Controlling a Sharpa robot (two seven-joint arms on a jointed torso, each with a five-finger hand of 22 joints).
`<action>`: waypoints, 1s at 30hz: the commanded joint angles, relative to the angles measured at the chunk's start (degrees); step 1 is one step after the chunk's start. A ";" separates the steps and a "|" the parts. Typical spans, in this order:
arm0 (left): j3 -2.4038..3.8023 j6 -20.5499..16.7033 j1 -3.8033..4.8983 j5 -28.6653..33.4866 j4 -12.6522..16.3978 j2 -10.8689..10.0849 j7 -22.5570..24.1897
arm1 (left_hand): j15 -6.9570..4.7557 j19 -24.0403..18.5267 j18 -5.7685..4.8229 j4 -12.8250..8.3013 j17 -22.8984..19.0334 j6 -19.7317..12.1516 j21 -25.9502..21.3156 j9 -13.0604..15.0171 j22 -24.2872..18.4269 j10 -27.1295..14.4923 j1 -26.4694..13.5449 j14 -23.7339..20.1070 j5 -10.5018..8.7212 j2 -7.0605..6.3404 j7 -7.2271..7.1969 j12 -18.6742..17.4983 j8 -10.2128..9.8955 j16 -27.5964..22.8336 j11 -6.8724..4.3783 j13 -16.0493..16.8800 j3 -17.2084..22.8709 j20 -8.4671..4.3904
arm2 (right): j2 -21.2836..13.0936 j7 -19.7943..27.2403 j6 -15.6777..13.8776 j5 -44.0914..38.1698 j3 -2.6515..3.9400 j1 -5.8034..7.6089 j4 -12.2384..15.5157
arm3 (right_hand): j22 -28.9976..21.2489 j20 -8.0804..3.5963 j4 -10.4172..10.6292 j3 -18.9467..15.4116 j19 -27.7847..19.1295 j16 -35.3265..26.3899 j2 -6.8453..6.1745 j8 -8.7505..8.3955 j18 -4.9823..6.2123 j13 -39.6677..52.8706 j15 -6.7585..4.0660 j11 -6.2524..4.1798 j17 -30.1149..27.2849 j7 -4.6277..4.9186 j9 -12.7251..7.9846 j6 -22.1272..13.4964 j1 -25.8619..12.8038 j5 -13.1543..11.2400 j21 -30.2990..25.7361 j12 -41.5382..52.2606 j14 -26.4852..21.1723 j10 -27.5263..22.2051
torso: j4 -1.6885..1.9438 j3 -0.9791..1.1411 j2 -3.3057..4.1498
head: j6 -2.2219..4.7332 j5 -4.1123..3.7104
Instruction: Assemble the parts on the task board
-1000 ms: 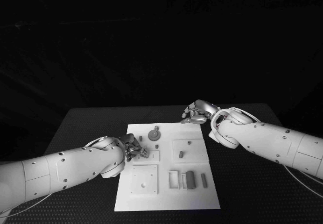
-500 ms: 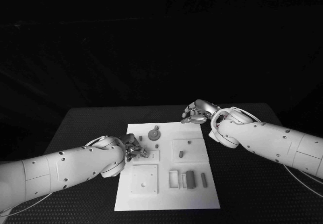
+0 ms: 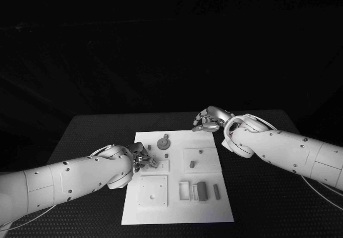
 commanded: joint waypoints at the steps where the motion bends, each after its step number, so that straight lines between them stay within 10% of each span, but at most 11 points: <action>1: -0.04 0.46 -0.06 0.69 0.04 0.17 0.17 | -0.30 -0.05 -0.69 0.24 -0.21 0.76 -0.26 0.15 1.02 -0.69 -1.13 -0.54 0.58 -0.43 0.76 0.27 -0.37 0.47 -0.10 -0.12 -1.47 -0.26 | 0.02 0.42 0.52 -0.09 0.03 -0.01 0.07 | -0.05 0.09 0.39 -0.04 -0.43 0.00 0.17 -0.23 0.45 -0.07 -0.53 0.14 -0.09 0.27 0.06 -0.03 -0.62 0.33 -0.07 0.09 -0.06 -0.20 | 0.00 0.01 -0.02 | 0.02 -0.01; 30: -0.03 -0.52 -0.07 -0.18 -0.10 0.47 0.77 | -0.48 -0.14 -0.57 0.91 -1.10 0.72 -0.57 0.42 0.95 -0.95 -3.59 -0.88 -0.68 -2.13 0.68 0.67 -0.52 1.10 -0.20 -0.52 -4.35 -0.30 | -0.03 0.38 0.57 -0.09 0.03 -0.01 0.05 | -0.05 0.07 0.35 0.03 -0.46 0.00 0.14 -0.25 0.45 -0.12 -0.53 0.14 -0.12 0.26 0.10 -0.04 -0.56 0.33 -0.08 0.11 -0.09 -0.22 | 0.07 -0.08 -0.01 | -0.08 -0.13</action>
